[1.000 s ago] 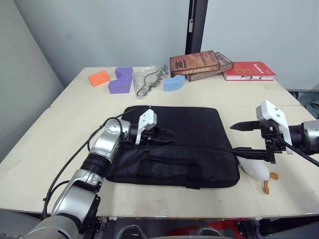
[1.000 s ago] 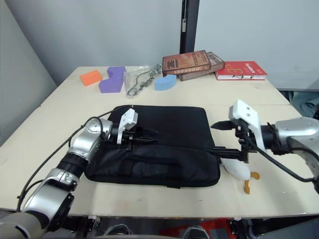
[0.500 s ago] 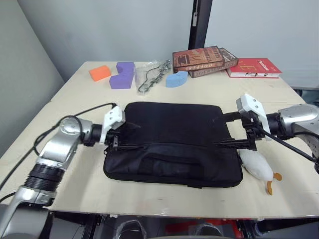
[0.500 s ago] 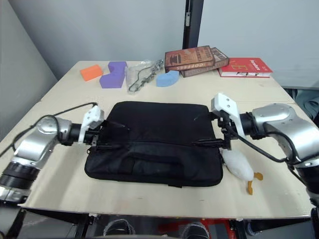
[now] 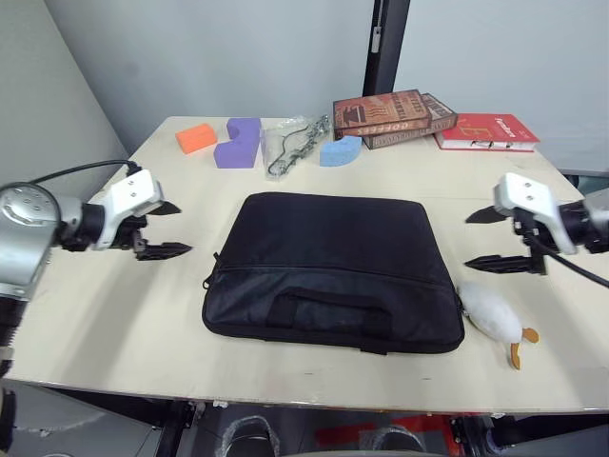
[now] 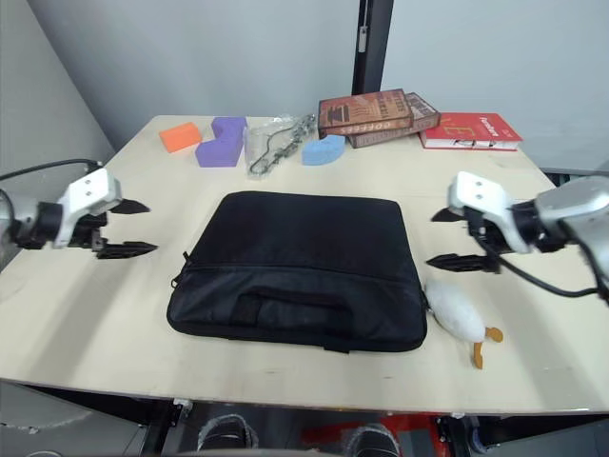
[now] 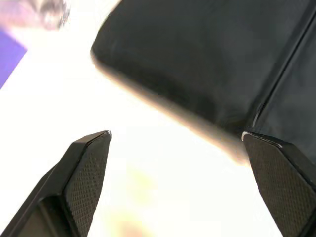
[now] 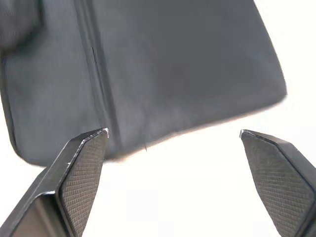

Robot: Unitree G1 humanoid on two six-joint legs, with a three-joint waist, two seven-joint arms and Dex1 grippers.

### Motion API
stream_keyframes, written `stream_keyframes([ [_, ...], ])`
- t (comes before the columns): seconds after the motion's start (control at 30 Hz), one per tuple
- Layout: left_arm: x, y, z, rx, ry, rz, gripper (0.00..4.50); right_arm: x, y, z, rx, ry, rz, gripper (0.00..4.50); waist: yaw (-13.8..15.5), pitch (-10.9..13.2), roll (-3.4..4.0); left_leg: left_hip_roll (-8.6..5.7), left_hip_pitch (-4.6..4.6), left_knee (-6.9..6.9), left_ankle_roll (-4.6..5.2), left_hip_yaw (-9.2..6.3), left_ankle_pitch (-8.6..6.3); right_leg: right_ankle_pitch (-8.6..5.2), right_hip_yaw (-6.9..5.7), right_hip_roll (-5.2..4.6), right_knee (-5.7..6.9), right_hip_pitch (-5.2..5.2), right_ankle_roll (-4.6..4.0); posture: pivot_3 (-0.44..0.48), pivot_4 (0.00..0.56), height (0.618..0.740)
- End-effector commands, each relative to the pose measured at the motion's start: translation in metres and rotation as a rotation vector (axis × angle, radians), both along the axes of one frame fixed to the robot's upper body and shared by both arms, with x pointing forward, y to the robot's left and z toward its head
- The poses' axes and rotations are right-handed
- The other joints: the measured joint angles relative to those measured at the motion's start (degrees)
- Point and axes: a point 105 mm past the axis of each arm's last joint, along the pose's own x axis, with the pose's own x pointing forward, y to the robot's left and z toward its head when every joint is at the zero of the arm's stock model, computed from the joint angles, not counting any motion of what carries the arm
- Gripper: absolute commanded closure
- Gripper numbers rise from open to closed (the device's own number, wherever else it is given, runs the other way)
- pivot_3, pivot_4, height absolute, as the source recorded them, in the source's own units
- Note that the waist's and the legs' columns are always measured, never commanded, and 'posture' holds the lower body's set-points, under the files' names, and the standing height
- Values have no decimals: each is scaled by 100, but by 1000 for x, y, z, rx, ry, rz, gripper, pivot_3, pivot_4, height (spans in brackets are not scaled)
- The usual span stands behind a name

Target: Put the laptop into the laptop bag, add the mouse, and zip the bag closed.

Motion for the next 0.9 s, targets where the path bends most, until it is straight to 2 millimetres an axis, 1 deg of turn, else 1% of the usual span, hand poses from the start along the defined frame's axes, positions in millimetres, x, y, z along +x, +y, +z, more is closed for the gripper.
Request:
stream_keyframes([
  [0.03, -1, 18, 14, 111, -31, 9, 29, -3, -13, 23, -39, -63, -18, 0, -8, 0, 0, 0, 4, 2, 1, 0, 0, 0, 1, 0, 1, 4, -1, 0, 150, 734],
  [0.17, -3, 28, 24, 200, -26, -3, 29, -8, -31, 30, -136, -56, -39, 0, -1, 5, 1, 3, 3, 24, 2, -2, -1, 0, 1, 0, 21, 3, -7, 0, 150, 734],
  [0.3, 0, 26, 34, 235, -54, -39, 29, -10, -41, 35, -223, -63, -45, 0, 7, 10, -4, 6, -2, 41, 7, -5, -4, 0, 1, 1, 34, 1, -16, 0, 150, 734],
  [0.53, 7, 3, 43, 152, -102, -106, 29, -14, -18, 46, -167, -77, 39, 0, -3, 13, -3, 9, 2, 64, 10, -5, -5, -3, 6, 1, 66, -1, -29, 0, 150, 734],
  [0.73, 11, -7, 40, 131, -103, -134, 29, -21, 8, 56, -70, -68, 108, 0, 0, 16, -4, 13, -2, 78, 10, -6, -5, -3, 9, 5, 82, -9, -30, 0, 150, 734],
  [0.8, 12, -9, 42, 115, -103, -132, 29, -22, 12, 56, -56, -66, 119, 0, 8, 16, -4, 13, -3, 80, 11, -6, -5, -3, 9, 5, 82, -9, -31, 0, 150, 734],
  [0.9, 12, -10, 43, 112, -100, -135, 29, -23, 13, 54, -52, -57, 117, 0, 19, 16, -4, 13, -4, 81, 11, -7, -5, -3, 9, 5, 82, -9, -32, 0, 150, 734],
])
